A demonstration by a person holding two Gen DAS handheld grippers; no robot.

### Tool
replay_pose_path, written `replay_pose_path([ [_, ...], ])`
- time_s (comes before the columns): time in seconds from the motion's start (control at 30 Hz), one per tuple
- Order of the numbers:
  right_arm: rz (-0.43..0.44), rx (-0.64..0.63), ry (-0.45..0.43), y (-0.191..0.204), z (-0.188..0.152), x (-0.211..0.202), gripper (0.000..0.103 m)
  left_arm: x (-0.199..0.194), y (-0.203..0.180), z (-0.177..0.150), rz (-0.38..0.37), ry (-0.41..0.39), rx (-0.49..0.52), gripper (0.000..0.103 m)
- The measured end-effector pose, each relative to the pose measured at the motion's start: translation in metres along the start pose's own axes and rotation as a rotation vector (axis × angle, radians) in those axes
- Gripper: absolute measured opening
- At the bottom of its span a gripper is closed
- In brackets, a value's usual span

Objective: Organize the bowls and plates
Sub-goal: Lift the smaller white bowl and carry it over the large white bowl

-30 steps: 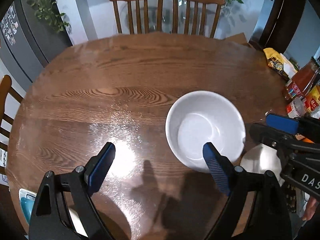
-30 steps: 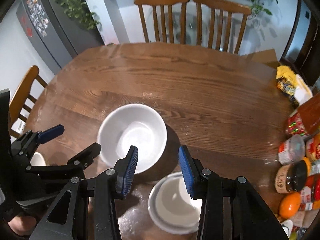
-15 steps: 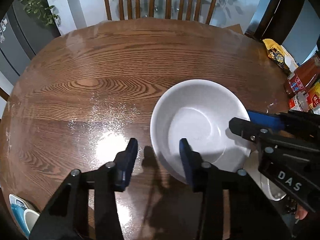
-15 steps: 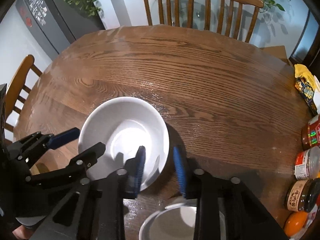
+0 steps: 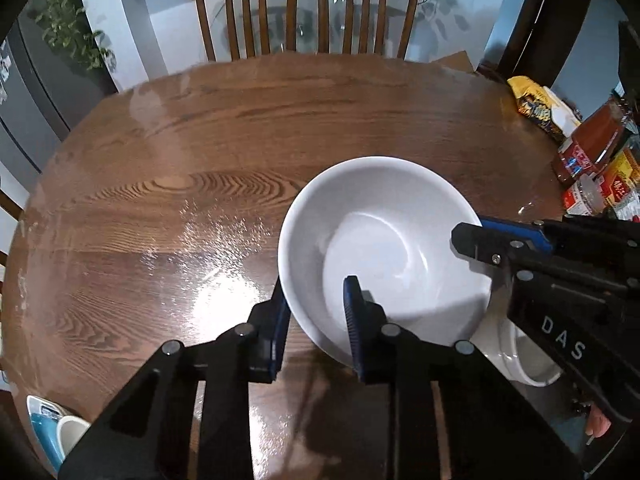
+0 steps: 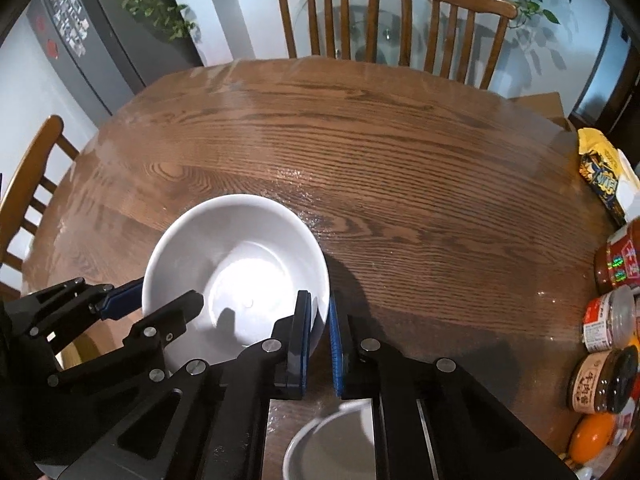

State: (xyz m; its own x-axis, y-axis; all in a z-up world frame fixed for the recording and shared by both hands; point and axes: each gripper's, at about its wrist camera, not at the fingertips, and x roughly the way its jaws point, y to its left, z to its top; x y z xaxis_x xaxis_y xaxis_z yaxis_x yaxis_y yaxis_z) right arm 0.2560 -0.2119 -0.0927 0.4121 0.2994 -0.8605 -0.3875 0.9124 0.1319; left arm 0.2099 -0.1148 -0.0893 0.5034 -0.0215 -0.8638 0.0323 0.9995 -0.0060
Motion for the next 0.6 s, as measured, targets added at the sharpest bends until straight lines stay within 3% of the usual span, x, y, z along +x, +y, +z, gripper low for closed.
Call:
replay_pose_path([
  [0.33, 0.044, 0.012, -0.148, 0.027, -0.032, -0.071, 0.010, -0.062, 0.002, -0.027, 0.018, -0.100, 0.029, 0.024],
  [0.6, 0.060, 0.003, -0.178, 0.056, -0.076, -0.102, 0.010, -0.105, 0.005, -0.070, 0.022, -0.155, 0.042, 0.024],
])
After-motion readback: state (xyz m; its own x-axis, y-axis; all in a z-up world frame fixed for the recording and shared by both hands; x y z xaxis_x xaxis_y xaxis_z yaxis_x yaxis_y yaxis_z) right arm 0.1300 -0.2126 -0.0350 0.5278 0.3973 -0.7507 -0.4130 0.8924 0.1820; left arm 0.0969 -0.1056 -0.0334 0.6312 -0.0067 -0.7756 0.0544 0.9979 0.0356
